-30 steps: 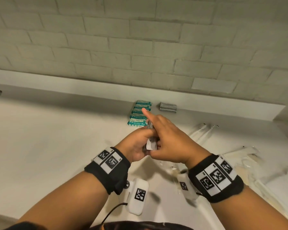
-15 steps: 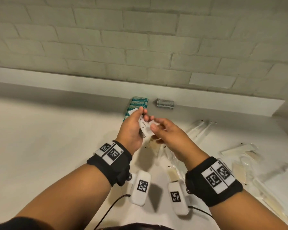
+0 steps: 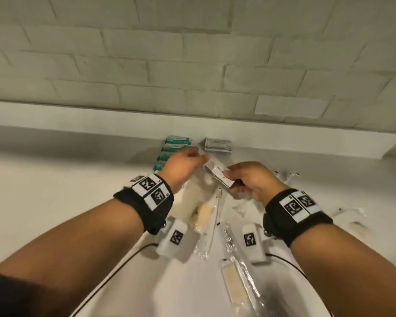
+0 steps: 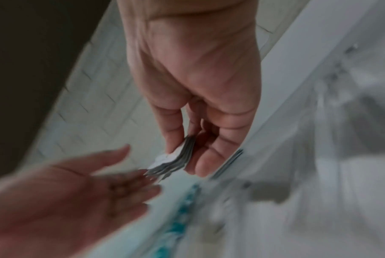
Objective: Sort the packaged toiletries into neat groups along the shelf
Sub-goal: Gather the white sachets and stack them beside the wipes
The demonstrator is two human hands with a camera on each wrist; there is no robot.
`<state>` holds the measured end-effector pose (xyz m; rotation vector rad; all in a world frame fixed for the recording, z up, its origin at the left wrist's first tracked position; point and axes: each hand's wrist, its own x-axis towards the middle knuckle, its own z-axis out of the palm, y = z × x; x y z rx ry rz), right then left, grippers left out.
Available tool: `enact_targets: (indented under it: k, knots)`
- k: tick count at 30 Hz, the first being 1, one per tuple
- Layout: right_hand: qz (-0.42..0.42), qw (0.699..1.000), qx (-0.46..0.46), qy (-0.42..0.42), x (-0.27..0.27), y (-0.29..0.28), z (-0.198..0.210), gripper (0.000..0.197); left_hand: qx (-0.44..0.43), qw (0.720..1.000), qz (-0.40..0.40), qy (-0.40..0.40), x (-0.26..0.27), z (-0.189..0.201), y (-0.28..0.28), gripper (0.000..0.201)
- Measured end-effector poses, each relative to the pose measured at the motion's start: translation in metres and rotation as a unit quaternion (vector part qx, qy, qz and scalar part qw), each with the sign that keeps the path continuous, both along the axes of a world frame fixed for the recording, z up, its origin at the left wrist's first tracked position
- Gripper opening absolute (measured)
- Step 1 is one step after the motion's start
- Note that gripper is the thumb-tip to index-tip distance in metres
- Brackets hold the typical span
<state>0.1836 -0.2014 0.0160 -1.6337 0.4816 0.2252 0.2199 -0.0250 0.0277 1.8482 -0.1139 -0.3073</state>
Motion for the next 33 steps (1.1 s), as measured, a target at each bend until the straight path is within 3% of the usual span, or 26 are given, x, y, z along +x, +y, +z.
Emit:
enact_targets:
  k: [2,5,8,12,14,17,20,25,33]
  knots:
    - [0.018,0.997,-0.073,0.026,0.028,-0.011,-0.007,0.015,0.185,0.975,-0.097,-0.075,0.024,0.009,-0.005,0.058]
    - [0.072,0.984,-0.158,0.036,0.063,-0.017,-0.017,0.015,0.406,0.869,-0.236,-0.157,0.051,0.014,-0.024,0.056]
    - [0.167,0.944,-0.28,0.045,0.094,-0.018,-0.024,0.028,0.509,0.791,-0.281,-0.191,0.077,0.0,-0.045,0.055]
    - [0.21,0.894,-0.393,0.045,0.112,-0.017,-0.021,0.033,0.56,0.743,-0.301,-0.21,0.096,-0.02,-0.06,0.03]
    - [0.222,0.905,-0.358,0.057,0.119,-0.021,-0.022,0.013,0.569,0.737,-0.298,-0.213,0.101,-0.026,-0.065,0.027]
    - [0.243,0.917,-0.313,0.048,0.117,-0.031,-0.028,0.051,0.565,0.742,-0.298,-0.203,0.109,-0.032,-0.066,0.023]
    - [0.274,0.877,-0.394,0.028,0.117,-0.031,-0.037,0.07,0.552,0.758,-0.293,-0.188,0.115,-0.036,-0.065,0.026]
    - [0.272,0.853,-0.444,0.023,0.12,-0.028,-0.043,0.066,0.532,0.776,-0.29,-0.177,0.118,-0.038,-0.063,0.026]
    - [0.247,0.865,-0.438,0.007,0.116,-0.029,-0.044,0.06,0.532,0.776,-0.287,-0.178,0.122,-0.045,-0.06,0.036]
